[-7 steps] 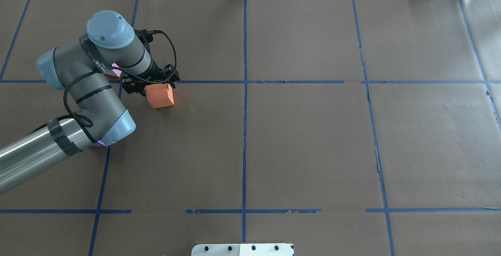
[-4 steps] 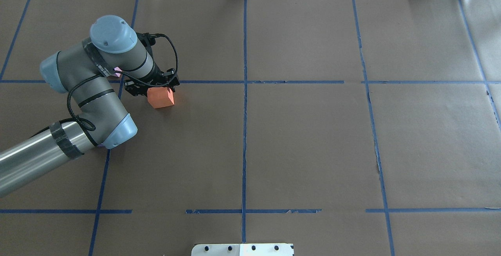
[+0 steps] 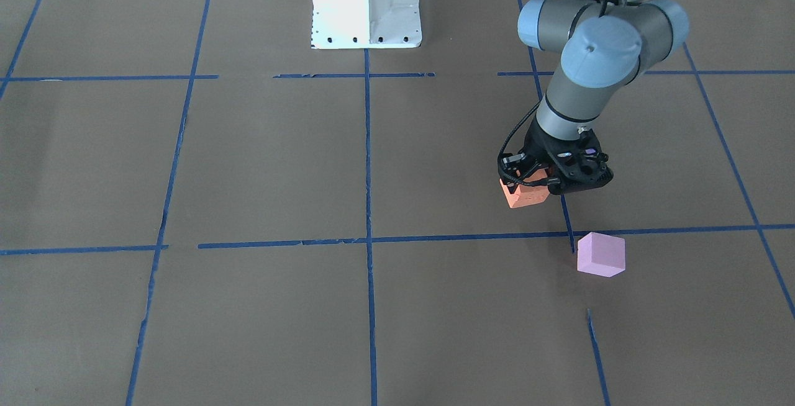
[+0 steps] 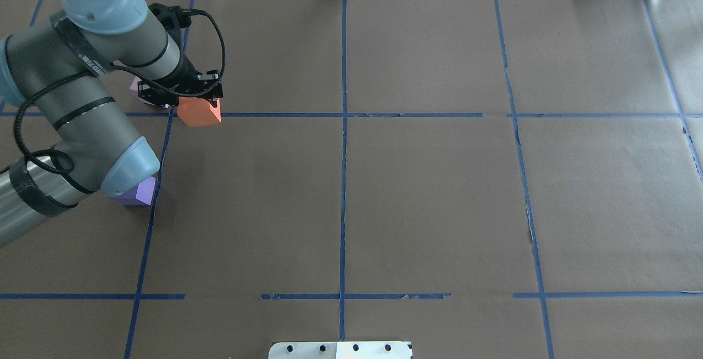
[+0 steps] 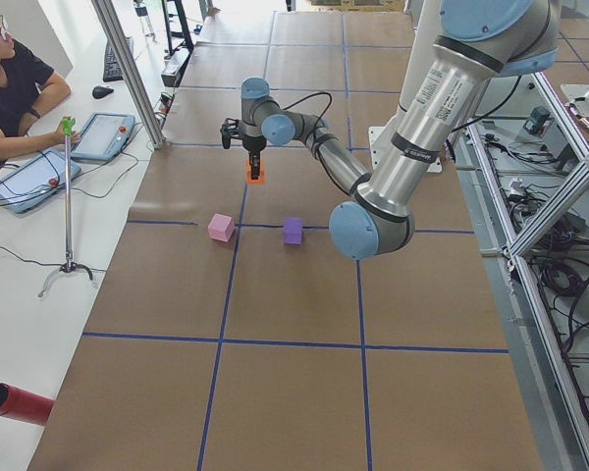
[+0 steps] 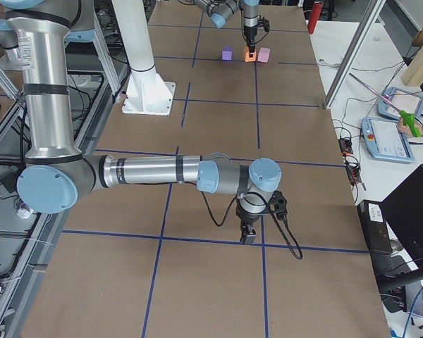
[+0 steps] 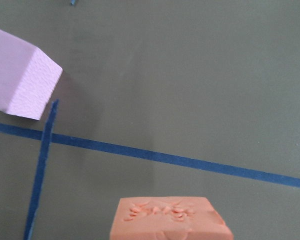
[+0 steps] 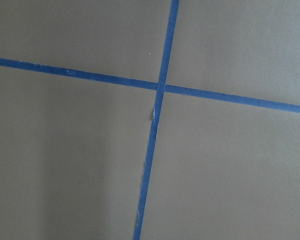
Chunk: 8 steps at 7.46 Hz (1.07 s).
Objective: Arrange blocks in a line
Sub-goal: 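Carry the orange cube with the left gripper toward the pink cube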
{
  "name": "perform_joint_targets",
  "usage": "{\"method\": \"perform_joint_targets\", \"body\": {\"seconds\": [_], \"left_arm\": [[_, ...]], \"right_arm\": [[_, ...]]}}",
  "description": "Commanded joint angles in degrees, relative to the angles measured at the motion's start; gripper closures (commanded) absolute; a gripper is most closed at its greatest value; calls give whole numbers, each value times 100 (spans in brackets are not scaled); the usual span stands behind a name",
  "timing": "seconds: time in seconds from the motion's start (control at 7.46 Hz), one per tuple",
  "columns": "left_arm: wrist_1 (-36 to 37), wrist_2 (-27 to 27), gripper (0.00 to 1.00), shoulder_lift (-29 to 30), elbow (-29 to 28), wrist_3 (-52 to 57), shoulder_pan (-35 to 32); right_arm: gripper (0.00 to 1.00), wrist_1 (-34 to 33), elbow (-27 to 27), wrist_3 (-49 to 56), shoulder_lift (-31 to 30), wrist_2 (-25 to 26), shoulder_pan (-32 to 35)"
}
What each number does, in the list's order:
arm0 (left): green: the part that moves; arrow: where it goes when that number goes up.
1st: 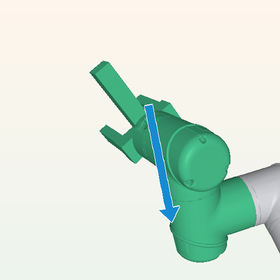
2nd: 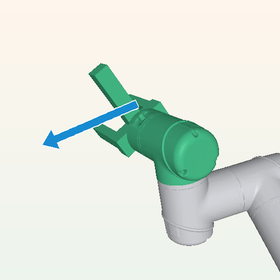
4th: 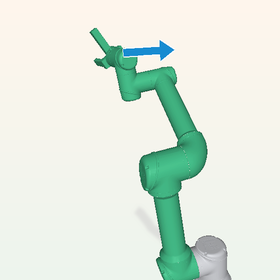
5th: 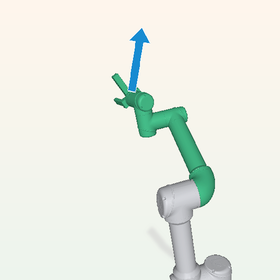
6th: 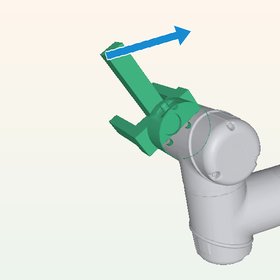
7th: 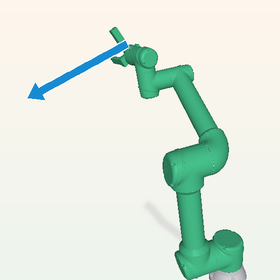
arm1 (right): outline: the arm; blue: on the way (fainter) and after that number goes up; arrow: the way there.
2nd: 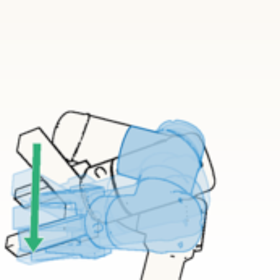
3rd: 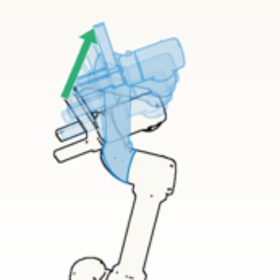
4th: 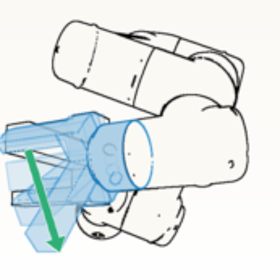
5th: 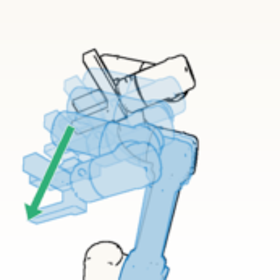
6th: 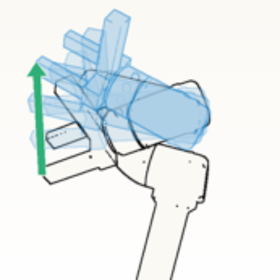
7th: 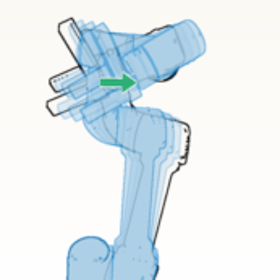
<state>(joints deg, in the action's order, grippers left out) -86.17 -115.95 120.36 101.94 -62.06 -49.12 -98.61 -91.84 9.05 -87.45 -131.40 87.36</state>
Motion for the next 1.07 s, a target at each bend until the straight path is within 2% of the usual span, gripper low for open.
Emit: {"method": "perform_joint_targets", "body": {"seconds": [0.0,0.27,0.54,0.8,0.94], "left_arm": [[1388,-102,100,-65,1105,1050,-518],[1139,-444,100,-949,1100,2350,-913],[499,-498,100,-1601,987,2743,-1240],[-188,-902,100,-1657,243,2551,-1241],[-556,-938,100,-1613,-74,2220,-1214]], "right_arm": [[0,0,0,0,0,0,0],[0,0,0,0,0,0,0],[0,0,9,0,0,0,0],[0,0,0,0,0,0,0],[0,0,0,0,0,0,0]]}}
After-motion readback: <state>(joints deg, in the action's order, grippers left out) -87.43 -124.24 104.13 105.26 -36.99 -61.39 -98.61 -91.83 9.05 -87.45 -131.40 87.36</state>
